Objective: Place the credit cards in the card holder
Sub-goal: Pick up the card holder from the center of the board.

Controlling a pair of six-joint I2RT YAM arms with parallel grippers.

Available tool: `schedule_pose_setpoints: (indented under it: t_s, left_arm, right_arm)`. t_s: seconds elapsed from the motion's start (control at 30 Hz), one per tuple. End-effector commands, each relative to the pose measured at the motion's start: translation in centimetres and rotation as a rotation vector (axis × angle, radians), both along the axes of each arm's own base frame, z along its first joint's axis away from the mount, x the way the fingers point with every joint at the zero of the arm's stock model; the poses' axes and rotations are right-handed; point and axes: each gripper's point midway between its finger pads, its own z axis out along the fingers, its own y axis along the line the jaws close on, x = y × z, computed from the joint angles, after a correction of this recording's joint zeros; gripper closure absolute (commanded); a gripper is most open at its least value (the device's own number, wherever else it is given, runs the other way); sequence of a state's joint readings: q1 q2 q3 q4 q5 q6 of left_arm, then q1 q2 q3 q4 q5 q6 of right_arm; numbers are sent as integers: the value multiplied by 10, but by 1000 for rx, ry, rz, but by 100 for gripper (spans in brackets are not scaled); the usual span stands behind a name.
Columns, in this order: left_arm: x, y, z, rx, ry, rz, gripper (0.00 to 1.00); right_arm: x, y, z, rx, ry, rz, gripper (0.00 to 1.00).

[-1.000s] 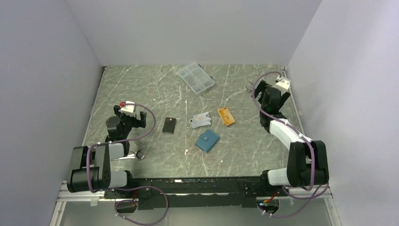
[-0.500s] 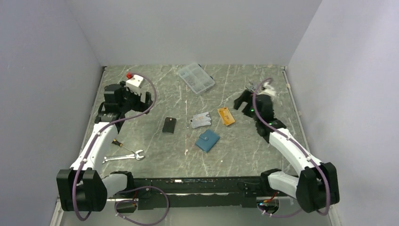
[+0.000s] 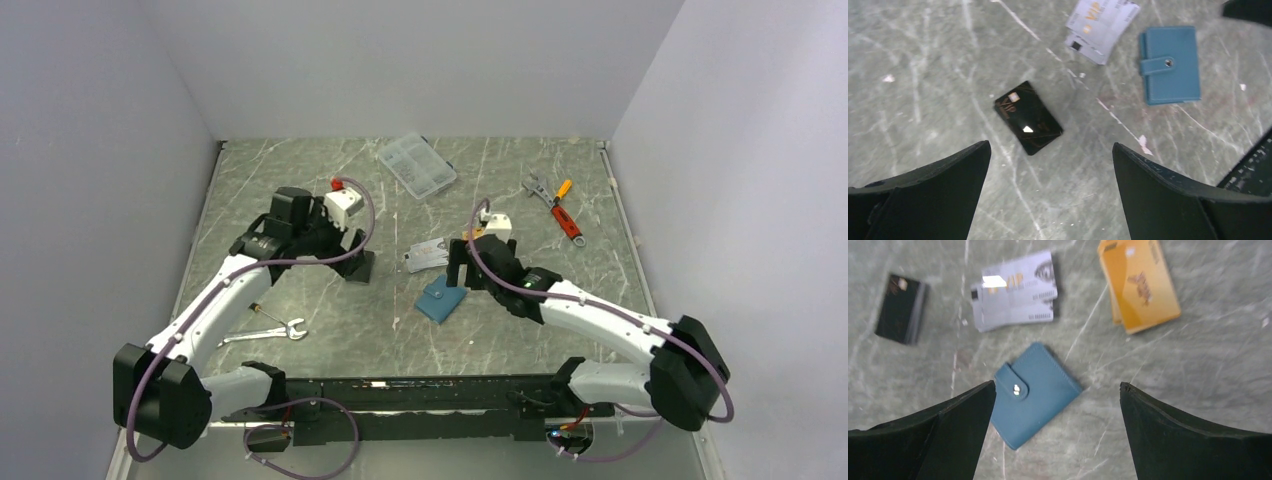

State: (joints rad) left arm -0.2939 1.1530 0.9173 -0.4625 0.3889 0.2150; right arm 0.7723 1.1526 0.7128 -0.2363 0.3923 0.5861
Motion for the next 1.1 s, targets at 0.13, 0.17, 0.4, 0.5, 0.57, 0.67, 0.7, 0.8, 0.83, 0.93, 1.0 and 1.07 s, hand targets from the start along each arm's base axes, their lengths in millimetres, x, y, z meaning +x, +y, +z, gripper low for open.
schedule_pose_setpoints:
  t_s: [0.13, 0.17, 0.4, 0.5, 0.57, 0.67, 0.7, 0.8, 0.83, 0.93, 1.0, 1.07]
  left_arm:
    - [-26, -40, -17, -52, 98, -93, 1]
    - [-29, -43, -19, -51, 108, -96, 1]
    - [-43, -56, -24, -83, 174, -110, 1]
    - [-45, -58, -30, -86, 196, -101, 1]
    - [-44, -58, -34, -84, 209, -86, 1]
    - [-45, -63, -38, -85, 224, -92, 1]
    - [-47, -67, -40, -81, 229, -104, 1]
    - [-54, -79, -47, -66, 246, -144, 1]
    - [-56, -83, -50, -63, 254, -158, 1]
    - [-60, -95, -63, -50, 290, -194, 1]
    - [-61, -100, -70, -38, 316, -208, 1]
    - [-61, -105, -78, -27, 343, -218, 1]
  right_arm:
    - [-16, 24, -57, 14, 152, 47, 5]
    - [-15, 26, -58, 11, 154, 56, 5]
    - [5, 37, -65, 20, 164, 103, 10]
    - [12, 35, -71, 28, 185, 109, 16]
    - [13, 36, -76, 29, 203, 120, 18]
    - [8, 37, -86, 17, 248, 124, 22]
    - [3, 37, -91, 18, 260, 131, 23]
    - [-11, 32, -101, 39, 288, 122, 31]
    - [-15, 30, -103, 52, 295, 114, 36]
    - [-34, 23, -114, 90, 326, 83, 57]
    - [-47, 17, -121, 106, 352, 62, 66]
    - [-57, 13, -124, 127, 367, 34, 73]
